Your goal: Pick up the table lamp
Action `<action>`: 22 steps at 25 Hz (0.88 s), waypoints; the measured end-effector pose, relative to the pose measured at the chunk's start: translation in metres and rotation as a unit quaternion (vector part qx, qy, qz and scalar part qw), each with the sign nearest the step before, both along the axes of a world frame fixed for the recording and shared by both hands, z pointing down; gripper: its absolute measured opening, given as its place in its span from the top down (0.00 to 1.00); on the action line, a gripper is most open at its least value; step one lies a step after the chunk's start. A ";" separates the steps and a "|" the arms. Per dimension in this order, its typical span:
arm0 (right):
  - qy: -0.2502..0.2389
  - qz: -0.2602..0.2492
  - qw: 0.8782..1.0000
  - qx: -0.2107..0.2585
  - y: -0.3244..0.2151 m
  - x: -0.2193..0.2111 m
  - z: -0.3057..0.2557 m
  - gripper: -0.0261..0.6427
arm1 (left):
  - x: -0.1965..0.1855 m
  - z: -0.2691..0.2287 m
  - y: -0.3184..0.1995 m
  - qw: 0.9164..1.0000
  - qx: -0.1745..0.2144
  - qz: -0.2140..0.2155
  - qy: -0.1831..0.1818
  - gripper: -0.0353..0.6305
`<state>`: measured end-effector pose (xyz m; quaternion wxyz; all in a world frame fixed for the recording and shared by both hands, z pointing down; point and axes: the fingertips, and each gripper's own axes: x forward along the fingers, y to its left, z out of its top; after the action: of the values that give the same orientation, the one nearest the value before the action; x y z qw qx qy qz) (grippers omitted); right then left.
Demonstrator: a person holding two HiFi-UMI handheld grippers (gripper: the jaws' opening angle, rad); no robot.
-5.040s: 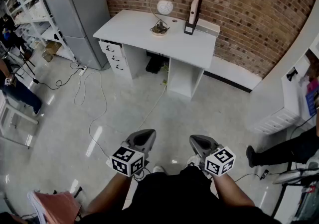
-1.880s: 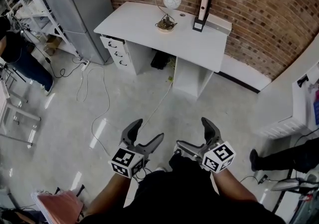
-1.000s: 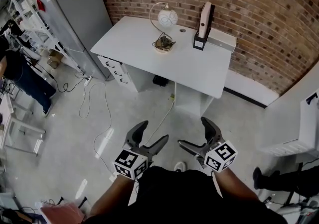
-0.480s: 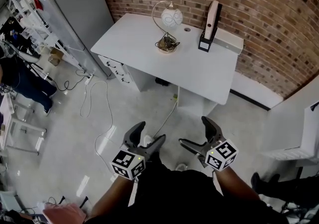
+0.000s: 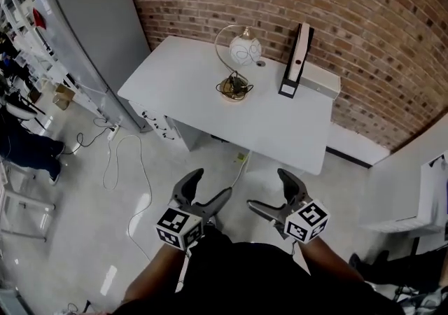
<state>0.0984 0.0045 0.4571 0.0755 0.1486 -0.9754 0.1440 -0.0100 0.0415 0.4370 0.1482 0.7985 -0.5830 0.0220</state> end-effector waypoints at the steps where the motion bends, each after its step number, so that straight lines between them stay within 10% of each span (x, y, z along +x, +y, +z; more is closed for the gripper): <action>1: -0.001 0.004 1.000 0.006 -0.008 -0.011 -0.005 0.12 | -0.011 -0.004 -0.009 1.000 0.004 0.005 -0.001 0.38; 22: 0.030 0.089 0.995 -0.012 -0.081 -0.149 0.011 0.15 | -0.152 0.016 -0.102 0.995 -0.019 0.095 0.020 0.38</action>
<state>-0.0510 -0.0769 0.4686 0.0928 0.2385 -0.9538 0.1571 -0.1624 -0.0610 0.4532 0.1717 0.8477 -0.5010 0.0311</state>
